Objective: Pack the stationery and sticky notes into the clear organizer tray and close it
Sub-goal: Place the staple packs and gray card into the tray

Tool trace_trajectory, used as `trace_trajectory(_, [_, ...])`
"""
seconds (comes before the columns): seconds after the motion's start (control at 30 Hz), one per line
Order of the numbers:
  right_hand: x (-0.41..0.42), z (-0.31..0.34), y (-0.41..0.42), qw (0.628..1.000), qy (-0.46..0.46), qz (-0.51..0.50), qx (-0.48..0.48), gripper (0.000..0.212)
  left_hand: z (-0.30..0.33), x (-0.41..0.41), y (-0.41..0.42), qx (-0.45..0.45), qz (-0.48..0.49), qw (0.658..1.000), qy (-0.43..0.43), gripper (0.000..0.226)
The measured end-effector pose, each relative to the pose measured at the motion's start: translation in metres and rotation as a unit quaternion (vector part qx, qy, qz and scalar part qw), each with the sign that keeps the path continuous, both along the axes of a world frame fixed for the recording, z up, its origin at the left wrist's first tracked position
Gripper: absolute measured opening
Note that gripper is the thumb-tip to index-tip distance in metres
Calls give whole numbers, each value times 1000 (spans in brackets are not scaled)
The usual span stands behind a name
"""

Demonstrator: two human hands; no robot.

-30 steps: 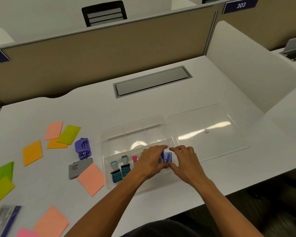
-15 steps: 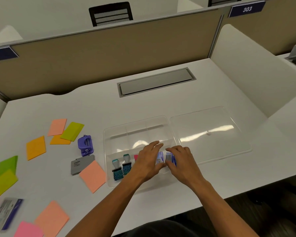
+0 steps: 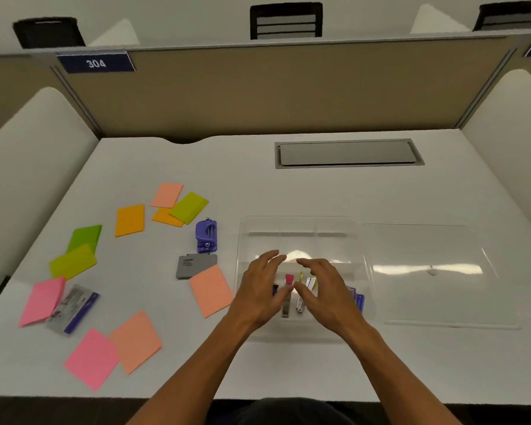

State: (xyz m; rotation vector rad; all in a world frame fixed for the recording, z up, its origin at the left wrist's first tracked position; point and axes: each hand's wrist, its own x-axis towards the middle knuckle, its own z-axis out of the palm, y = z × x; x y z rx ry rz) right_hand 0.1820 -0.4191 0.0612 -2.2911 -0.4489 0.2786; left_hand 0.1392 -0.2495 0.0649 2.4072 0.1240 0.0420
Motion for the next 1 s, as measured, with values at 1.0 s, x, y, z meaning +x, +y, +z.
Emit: trace_trajectory(1.0, [-55,10,219,934,14,349,-74,55,-14,-166,183,-17,365,930,33,55])
